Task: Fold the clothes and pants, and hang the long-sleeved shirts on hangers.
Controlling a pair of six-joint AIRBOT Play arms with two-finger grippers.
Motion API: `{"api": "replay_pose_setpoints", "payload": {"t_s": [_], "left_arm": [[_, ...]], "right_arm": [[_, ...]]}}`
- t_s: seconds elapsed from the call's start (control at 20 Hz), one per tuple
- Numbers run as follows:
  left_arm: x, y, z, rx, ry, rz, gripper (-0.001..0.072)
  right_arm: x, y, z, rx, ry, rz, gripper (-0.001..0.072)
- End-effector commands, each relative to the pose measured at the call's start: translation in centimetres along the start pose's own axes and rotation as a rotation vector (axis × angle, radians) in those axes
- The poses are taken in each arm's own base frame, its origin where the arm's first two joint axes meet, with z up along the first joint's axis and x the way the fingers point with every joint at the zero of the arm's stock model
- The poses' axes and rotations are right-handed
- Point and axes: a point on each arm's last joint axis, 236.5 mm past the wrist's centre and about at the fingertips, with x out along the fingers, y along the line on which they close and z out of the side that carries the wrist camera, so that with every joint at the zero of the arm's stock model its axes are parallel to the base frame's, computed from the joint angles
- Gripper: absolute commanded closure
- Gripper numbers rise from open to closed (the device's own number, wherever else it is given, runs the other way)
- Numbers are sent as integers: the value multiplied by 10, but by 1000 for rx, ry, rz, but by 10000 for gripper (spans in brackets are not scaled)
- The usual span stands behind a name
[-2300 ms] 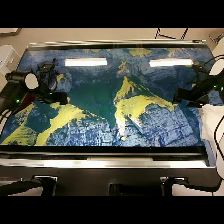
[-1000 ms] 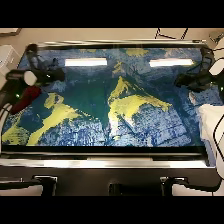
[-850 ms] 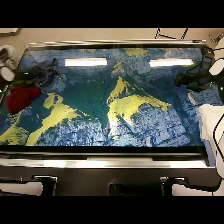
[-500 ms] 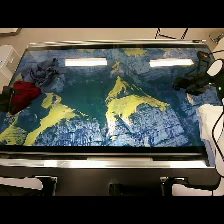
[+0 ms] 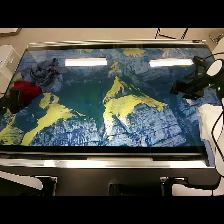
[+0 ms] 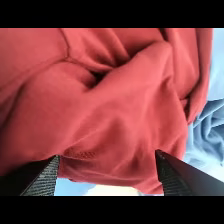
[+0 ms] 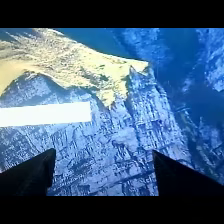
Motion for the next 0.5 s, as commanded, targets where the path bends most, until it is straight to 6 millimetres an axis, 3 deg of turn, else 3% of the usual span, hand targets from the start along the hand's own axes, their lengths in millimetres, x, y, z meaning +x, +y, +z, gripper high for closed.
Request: {"api": "replay_pose_setpoints", "payload": {"t_s": [0.0,0.05,0.1,0.2,0.25,0.35,0.45], "left_arm": [[18,3,-3,-44,-21,-26,298],[19,3,-8,-66,5,-25,584],[15,-2,-13,-51,27,-34,675],[-9,-41,-14,55,15,-95,690],[-35,-77,-12,153,-20,-152,691],[-112,-162,-22,396,-106,-291,692],[-210,-242,-61,588,-184,-447,692]], "right_arm": [[-1,1,-23,1,96,3,37],[-1,1,-28,3,120,2,37],[-2,1,-32,3,136,2,37],[-4,1,-31,-2,131,1,36],[-5,1,-29,-10,120,2,36],[-9,2,-23,-25,95,3,36],[-14,4,-18,-30,73,5,36]]}}
